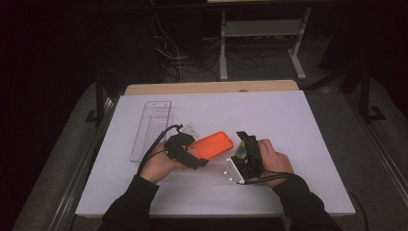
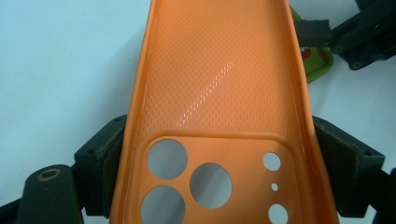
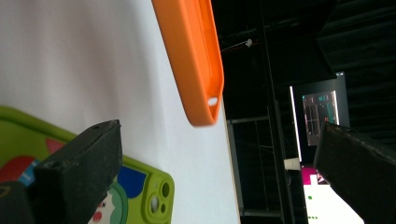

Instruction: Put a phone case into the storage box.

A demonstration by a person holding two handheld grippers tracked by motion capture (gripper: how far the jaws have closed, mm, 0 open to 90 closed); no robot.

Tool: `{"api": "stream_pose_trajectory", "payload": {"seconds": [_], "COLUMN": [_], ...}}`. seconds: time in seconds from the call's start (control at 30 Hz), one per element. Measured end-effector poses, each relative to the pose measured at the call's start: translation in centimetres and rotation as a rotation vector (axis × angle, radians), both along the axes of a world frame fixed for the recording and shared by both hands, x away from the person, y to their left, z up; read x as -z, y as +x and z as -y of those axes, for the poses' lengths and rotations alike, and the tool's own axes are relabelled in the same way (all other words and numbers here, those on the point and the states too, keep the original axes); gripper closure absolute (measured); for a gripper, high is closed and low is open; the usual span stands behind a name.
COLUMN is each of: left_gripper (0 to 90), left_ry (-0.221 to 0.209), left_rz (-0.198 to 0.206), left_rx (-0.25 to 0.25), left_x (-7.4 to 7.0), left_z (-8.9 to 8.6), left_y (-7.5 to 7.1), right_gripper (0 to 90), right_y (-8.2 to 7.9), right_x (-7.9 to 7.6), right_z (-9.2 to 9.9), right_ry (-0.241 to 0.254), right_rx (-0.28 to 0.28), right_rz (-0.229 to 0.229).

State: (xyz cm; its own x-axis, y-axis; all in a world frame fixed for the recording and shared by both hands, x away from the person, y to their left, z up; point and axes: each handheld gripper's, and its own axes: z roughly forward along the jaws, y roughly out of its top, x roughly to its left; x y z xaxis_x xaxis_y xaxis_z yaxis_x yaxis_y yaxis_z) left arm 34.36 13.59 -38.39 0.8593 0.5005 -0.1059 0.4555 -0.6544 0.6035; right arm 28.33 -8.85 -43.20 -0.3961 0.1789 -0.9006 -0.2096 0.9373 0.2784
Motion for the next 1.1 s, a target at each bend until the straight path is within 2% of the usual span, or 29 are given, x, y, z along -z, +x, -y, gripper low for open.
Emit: {"api": "stream_pose_trajectory", "payload": {"seconds": [0.03,0.07,0.1,0.17,0.2,0.27,0.4,0.47,0.53,0.63,0.77,0.9,1.1], "left_gripper": [15.6,15.6,15.6,15.6,15.6,15.6,15.6,15.6,15.6,15.6,15.6,15.6,15.6], "left_ry": [-0.005,-0.003,-0.003,0.004,0.003,-0.010,-0.005,-0.007,-0.004,-0.003,0.003,0.008,0.007], "left_rz": [-0.001,0.005,0.004,0.006,0.004,0.002,0.005,0.005,0.005,0.006,0.009,0.007,0.009], "left_rx": [-0.003,-0.003,-0.004,0.003,0.003,-0.008,-0.001,-0.001,0.001,0.003,0.013,0.021,0.019], "left_x": [0.0,-0.1,-0.1,-0.2,-0.2,-0.2,-0.2,-0.2,-0.2,-0.2,-0.2,-0.2,-0.3], "left_z": [0.0,0.1,0.0,0.0,0.0,0.1,0.1,0.1,0.1,0.1,0.1,0.1,0.1], "left_y": [0.0,0.0,0.0,0.0,0.0,-0.1,-0.1,-0.1,0.0,0.0,0.0,0.0,0.0], "right_gripper": [0.3,0.3,0.3,0.4,0.5,1.1,3.4,3.9,5.6,9.8,15.4,24.7,37.3], "right_y": [0.1,0.1,0.3,0.3,0.4,0.4,0.5,0.6,0.6,0.5,0.4,0.2,-0.1], "right_x": [0.0,0.0,0.0,0.1,0.0,0.2,0.5,0.5,0.6,0.7,0.8,0.9,0.9], "right_z": [-0.1,-0.3,-0.4,-0.8,-1.0,-1.5,-2.2,-2.6,-2.9,-3.3,-3.8,-4.0,-3.9], "right_ry": [-0.021,-0.003,-0.029,-0.021,-0.033,-0.038,-0.041,-0.038,-0.043,-0.054,-0.065,-0.073,-0.094], "right_rx": [-0.014,-0.008,-0.027,-0.026,-0.046,-0.054,-0.068,-0.082,-0.085,-0.086,-0.093,-0.098,-0.096], "right_rz": [0.013,0.036,0.035,0.012,0.049,0.053,0.065,0.100,0.106,0.100,0.128,0.136,0.117]}}
